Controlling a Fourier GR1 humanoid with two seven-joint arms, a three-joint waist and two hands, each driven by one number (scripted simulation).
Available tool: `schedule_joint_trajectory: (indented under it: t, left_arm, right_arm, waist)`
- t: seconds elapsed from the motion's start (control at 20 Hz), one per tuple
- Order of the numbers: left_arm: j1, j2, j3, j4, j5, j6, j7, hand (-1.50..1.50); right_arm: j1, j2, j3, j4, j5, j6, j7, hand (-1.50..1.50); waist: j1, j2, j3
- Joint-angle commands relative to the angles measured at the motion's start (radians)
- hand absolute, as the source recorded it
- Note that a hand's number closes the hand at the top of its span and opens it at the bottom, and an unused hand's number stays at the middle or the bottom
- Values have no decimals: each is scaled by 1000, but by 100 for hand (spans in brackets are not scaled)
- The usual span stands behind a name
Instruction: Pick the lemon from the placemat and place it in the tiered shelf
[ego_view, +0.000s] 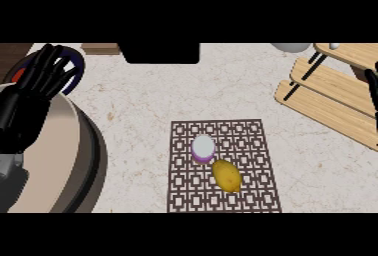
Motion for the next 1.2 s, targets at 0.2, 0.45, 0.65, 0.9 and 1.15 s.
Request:
schedule_joint_trajectory:
  t: [0.2,0.45,0.65,0.9,1.15]
  left_arm:
    - [164,-82,-59,221,-14,82,141,0]
    - [170,-103,-83,253,41,41,192,0]
    - [174,-129,-91,290,25,43,182,0]
    - [162,-125,-67,303,30,50,205,0]
    - [190,-139,-77,308,20,38,189,0]
  right_arm:
    - [44,-73,51,12,107,131,-107,150]
    - [161,-110,114,204,251,65,2,150]
    - [154,-91,159,206,254,140,-100,-150]
    - [173,-164,211,149,243,293,-124,-150]
    - [160,-243,242,69,235,382,-49,-150]
  waist:
    - [-8,0,0]
    - [18,19,0]
    - [15,10,1]
    - [0,-2,-1]
    - [-3,-5,-5]
